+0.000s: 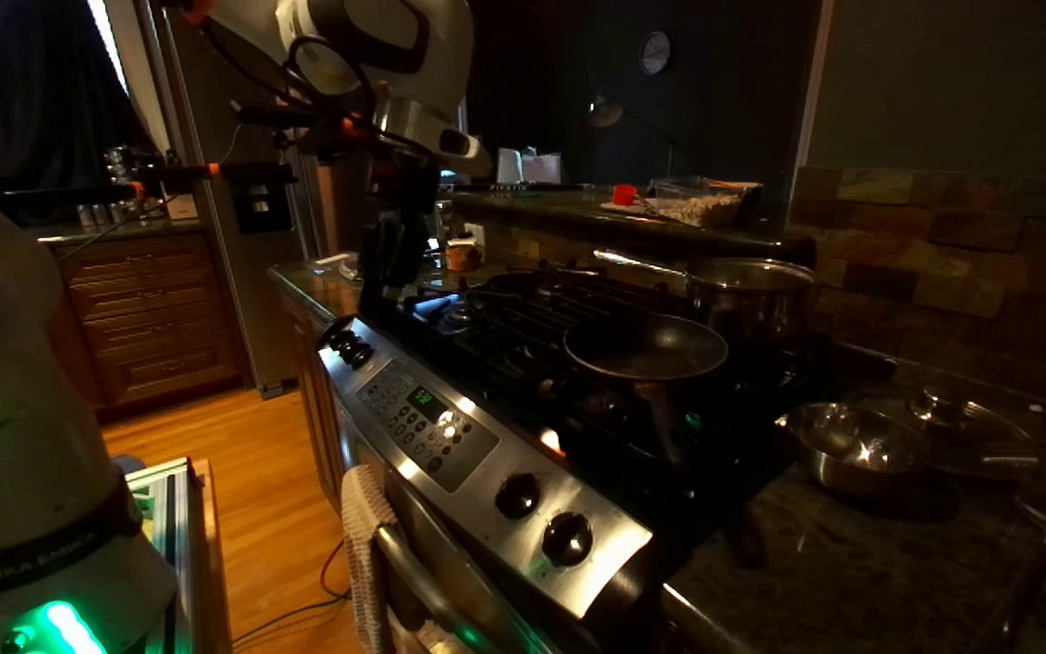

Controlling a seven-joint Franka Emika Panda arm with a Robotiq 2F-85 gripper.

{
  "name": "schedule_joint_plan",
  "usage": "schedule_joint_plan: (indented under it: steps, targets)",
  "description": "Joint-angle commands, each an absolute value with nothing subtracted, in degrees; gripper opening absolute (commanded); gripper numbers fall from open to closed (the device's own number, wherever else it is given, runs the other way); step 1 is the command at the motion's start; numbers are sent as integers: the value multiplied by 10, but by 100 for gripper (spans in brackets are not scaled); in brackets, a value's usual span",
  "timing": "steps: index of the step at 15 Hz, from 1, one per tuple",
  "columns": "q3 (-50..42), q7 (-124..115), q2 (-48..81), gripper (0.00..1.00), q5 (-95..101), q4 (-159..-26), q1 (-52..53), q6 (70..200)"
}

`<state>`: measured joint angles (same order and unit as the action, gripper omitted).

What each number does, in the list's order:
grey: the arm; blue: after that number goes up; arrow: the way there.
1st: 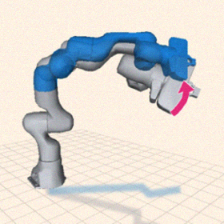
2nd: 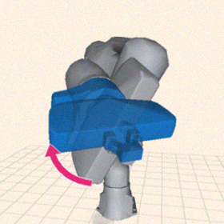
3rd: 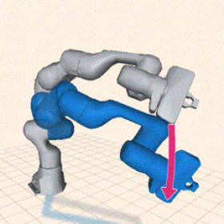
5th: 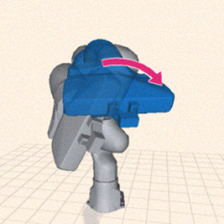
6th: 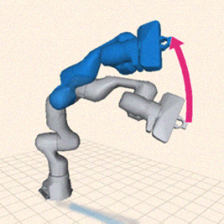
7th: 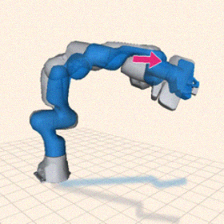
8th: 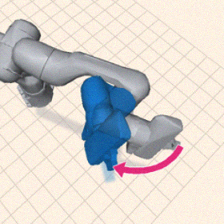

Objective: Press a button on the dishwasher.

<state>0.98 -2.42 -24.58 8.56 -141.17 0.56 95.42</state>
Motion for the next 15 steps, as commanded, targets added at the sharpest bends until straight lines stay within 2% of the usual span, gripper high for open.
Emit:
schedule_joint_plan:
  steps: [1,3,6,15]
  targets:
    - [-14,33,-327,85,3,-1418,21,936]
    - [-18,22,-360,99,-29,-1425,15,969]
    - [-12,19,-393,100,-20,-1433,7,1003]
    - [-8,14,-365,100,-15,-1411,6,979]
